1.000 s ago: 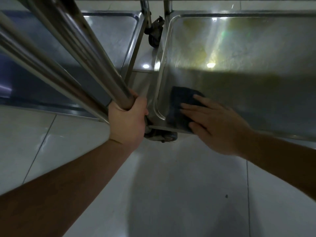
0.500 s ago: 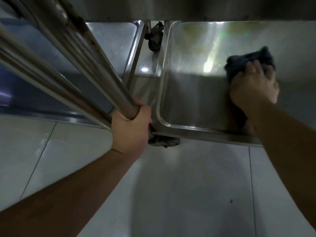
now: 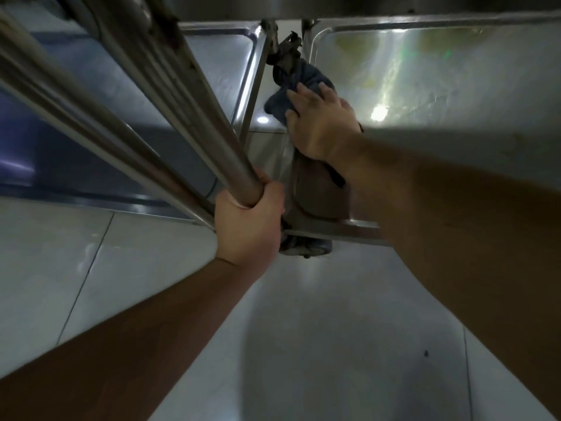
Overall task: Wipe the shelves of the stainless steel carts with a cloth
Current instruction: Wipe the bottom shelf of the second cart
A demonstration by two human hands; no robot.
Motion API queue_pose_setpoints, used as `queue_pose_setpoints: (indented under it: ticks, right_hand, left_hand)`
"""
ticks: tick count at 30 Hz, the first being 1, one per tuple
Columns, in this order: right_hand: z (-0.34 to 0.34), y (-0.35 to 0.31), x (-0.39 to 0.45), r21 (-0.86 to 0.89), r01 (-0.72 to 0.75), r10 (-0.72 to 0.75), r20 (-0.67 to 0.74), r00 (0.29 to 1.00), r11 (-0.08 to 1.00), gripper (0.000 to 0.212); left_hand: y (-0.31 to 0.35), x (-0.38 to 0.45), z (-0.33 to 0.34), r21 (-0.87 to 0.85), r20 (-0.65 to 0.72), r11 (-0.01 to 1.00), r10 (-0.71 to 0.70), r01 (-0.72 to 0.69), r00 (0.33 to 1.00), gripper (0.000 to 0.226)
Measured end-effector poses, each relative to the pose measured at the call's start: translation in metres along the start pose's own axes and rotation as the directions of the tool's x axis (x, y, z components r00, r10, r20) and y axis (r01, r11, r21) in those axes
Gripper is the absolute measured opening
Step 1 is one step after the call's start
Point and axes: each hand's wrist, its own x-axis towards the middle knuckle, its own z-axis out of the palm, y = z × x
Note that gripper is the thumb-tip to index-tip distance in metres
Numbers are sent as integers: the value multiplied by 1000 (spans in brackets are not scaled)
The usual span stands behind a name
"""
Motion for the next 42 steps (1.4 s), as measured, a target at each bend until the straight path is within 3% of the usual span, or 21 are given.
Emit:
queue_pose_setpoints:
  ticks: [2,6,8,12,17,23,28,30,32,33,35,36,37,42]
  right_hand:
    - [5,3,-23,-25,112,-113,-33,993,993,57]
    - [14,1,-98,64,311,-316,84,945,948,50]
    - [16,1,-131,19,432,-432,87,898,902,50]
    - [15,6,-156,-1,351,-345,181,921,937,57]
    - [4,39,-182,-66,295,-282,156,947,953,54]
    - [-2,62,-190,-110,285,-270,138,953,952,58]
    - [14,26,-162,-11,346,-340,149,928,938,70]
    - [17,31,-163,-3,365,-361,125,924,931,68]
    - [16,45,-173,-18,388,-385,89,919,922,64]
    - [13,55,-179,-25,392,-388,86,917,920,64]
    - [6,79,-190,-47,383,-376,106,920,923,66]
    - [1,94,-196,-65,377,-368,118,922,924,65]
    - [-4,109,-202,-86,371,-359,124,925,925,65]
    - [-35,187,-242,-143,307,-292,113,950,941,67]
  left_hand:
    - [-1,0,-1,10,17,1000,6,-7,1000,18]
    - [-3,1,-1,2,10,1000,2,-2,1000,24]
    - [-3,2,-1,-1,11,1000,1,-1,1000,24]
    - [0,-1,-2,37,-8,999,6,-6,1000,22]
    - [3,-1,-3,126,-40,992,-15,20,999,31]
    - [5,-3,-6,229,-51,972,-38,49,998,21]
    - [13,-6,-5,257,-68,950,-168,180,983,19]
    - [16,-10,-8,310,-61,919,-238,245,969,33]
    - [15,-22,-10,415,-77,873,-249,258,965,38]
    - [8,-29,-12,491,-97,828,-256,270,962,27]
    - [-1,-56,-4,687,-100,651,-355,323,929,10]
    - [-6,-70,1,771,-90,553,-397,316,913,13]
    - [-10,-81,7,777,-83,536,-431,329,898,15]
    - [0,-97,61,783,233,622,-278,-11,932,7]
